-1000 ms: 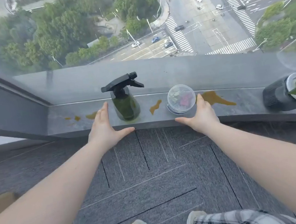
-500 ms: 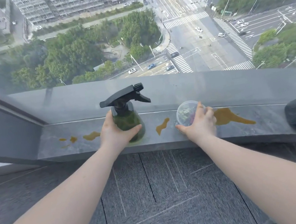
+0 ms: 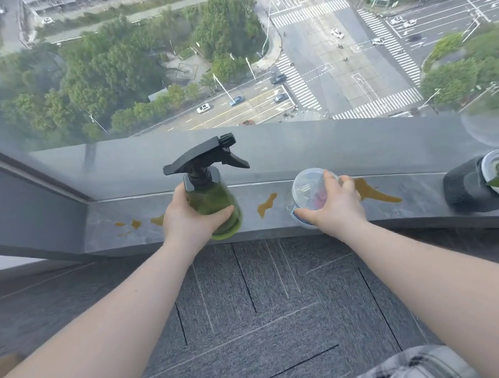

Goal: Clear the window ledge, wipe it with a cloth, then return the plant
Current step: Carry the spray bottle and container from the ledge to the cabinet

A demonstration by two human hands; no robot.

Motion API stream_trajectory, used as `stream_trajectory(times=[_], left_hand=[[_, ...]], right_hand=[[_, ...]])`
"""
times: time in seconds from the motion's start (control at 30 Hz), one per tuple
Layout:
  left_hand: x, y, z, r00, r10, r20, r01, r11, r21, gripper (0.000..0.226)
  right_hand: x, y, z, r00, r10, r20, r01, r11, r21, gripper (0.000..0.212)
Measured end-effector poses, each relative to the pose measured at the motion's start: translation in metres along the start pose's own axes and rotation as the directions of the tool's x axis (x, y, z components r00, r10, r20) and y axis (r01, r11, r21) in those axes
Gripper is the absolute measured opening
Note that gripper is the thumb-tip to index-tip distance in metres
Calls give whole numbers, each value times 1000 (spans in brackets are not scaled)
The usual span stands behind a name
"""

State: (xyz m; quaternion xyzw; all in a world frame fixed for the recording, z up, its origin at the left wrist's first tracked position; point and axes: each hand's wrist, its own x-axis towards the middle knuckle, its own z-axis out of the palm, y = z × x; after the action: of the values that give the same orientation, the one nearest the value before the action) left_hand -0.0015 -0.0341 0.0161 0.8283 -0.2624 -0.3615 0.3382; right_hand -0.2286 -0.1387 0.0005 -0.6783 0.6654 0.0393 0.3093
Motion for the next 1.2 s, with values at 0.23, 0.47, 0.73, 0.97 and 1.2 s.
stream_trajectory(times=[0.23,0.47,0.73,0.97,1.2], left_hand=[[-57,58,-64,999,-40,6,40,999,25,65],[-129,149,-156,999,-38,35,36,997,67,57],[-208,259,-251,999,27,47,-32,995,94,52],[-279,321,-318,995,92,-40,-88,991,101,58],[-378,337,-373,945,76,-319,-62,997,53,64]], right_hand=[[-68,-29,-71,991,-28,134,44,992,-119,103],[-152,-81,-177,981,-42,191,78,980,-185,101],[-233,-158,-307,964,-167,207,209,957,-200,101],[-289,-217,-380,920,-335,202,375,901,-217,99],[-356,-262,-427,804,-553,220,593,770,-234,101]])
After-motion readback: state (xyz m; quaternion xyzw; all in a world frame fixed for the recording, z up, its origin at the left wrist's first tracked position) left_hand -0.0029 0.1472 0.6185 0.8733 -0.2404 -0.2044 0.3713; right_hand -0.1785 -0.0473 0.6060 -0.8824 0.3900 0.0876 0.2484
